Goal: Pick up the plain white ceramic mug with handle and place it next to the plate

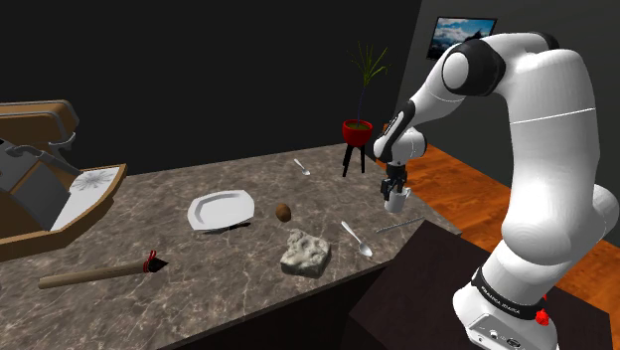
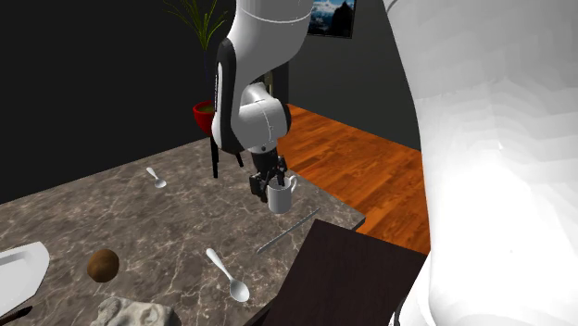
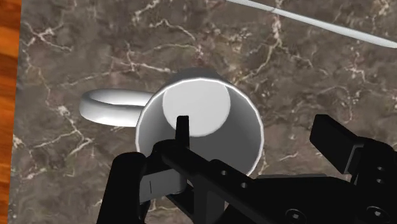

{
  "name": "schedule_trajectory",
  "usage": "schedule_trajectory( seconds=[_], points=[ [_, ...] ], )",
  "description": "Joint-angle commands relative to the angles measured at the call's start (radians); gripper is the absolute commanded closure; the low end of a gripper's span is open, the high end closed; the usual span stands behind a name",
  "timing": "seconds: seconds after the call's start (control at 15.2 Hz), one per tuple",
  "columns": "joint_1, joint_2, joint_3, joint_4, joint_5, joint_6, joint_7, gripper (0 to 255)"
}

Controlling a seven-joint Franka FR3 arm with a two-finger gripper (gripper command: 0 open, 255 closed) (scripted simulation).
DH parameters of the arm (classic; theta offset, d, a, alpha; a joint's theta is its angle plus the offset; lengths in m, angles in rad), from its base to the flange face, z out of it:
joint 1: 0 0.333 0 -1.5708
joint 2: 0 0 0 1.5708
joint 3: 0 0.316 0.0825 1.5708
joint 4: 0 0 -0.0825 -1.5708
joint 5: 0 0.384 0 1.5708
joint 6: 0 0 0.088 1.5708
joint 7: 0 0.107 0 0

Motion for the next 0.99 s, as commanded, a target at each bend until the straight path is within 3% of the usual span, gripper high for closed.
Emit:
schedule_trajectory(
  seconds=[0.0,0.53,0.59,0.92],
  points=[
    [-0.009,0.028,0.009,0.001,0.01,0.027,-0.008,0],
    [-0.009,0.028,0.009,0.001,0.009,0.027,-0.007,0],
    [-0.009,0.028,0.009,0.001,0.009,0.027,-0.007,255],
    [-0.009,0.028,0.009,0.001,0.009,0.027,-0.007,255]
  ],
)
